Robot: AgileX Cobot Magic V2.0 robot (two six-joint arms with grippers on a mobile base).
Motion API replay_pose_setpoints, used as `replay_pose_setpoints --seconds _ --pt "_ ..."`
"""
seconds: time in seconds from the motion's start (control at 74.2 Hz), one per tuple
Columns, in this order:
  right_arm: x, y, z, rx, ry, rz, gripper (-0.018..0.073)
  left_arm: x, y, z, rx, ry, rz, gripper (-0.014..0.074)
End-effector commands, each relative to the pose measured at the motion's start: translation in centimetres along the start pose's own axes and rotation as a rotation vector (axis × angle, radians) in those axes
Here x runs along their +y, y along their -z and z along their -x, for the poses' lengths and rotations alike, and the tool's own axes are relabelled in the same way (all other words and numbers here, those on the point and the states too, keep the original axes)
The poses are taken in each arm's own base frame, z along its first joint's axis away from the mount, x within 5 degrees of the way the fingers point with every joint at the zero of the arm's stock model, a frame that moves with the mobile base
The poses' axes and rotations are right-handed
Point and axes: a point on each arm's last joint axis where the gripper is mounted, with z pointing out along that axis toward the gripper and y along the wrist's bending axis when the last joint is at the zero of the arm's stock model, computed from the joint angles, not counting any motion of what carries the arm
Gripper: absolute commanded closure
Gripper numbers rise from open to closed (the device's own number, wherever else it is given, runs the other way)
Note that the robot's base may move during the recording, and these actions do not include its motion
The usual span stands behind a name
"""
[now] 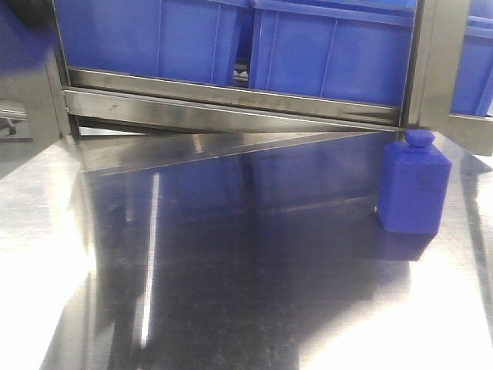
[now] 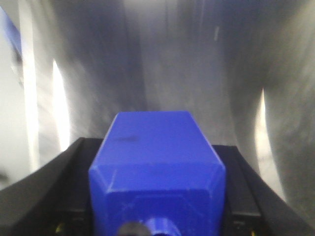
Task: Pick and sort blue part to right shelf
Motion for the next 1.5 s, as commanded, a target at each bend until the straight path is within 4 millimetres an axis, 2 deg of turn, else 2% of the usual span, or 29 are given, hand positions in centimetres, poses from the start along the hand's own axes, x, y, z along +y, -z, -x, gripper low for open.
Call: replay_pose_setpoints --seconds 0.0,0.108,0.27,0.431,0.553,0.633,0.728,0.768,0.836,0.903,1.105,1.348,1.483 --pt "0.0 0.3 1.7 -0.127 0.003 -0.006 0.0494 0.1 4.3 -0.1 -0.228 -0.038 -0.017 0.0347" --pt "0.0 0.3 1.7 -0.127 0.003 -0.006 0.0494 0.6 7.1 -2.1 -0.349 -0.051 -0.028 0.0347" --pt "-0.1 0.4 2.2 -0.156 -0.008 -0.006 0.0494 1.4 9.7 -5.9 -0.482 -0.057 -0.049 0.0347" --pt "0.0 0.9 4.1 -0.167 -0.026 -0.002 0.0494 2.3 12.2 -10.3 -0.639 -0.07 -0.065 0.0347" --pt "0.0 1.4 6.4 -0.16 -0.03 0.003 0.0469 2.8 13.3 -12.8 -0.722 -0.079 -0.07 0.0347" --pt "0.0 1.5 8.2 -0.172 -0.05 0.008 0.0379 3.1 14.2 -14.1 -0.793 -0.078 -0.083 0.0347" --pt "0.1 1.2 10.5 -0.169 -0.105 0.024 0.0204 3.3 15.1 -15.2 -0.85 -0.078 -0.091 0.0347" --pt "0.1 1.0 11.5 -0.148 -0.137 0.034 0.0088 3.4 15.3 -15.4 -0.864 -0.079 -0.091 0.0347" --pt "0.3 0.4 12.6 -0.099 -0.182 0.052 -0.0014 3.4 15.5 -15.5 -0.873 -0.079 -0.092 0.0347" --pt "0.6 -0.4 13.7 -0.001 -0.211 0.074 -0.008 3.4 15.5 -15.5 -0.873 -0.079 -0.092 0.0347" --pt "1.9 -3.3 16.1 0.309 -0.187 0.192 -0.0065 3.4 15.5 -15.5 -0.875 -0.079 -0.093 0.0347" --pt "4.4 -9.3 18.1 0.666 -0.129 0.321 -0.0065 3.4 15.5 -15.5 -0.878 -0.079 -0.094 0.0347" --pt "5.7 -13.5 18.4 0.812 -0.155 0.326 -0.0065 3.4 15.5 -15.5 -0.878 -0.079 -0.094 0.0347"
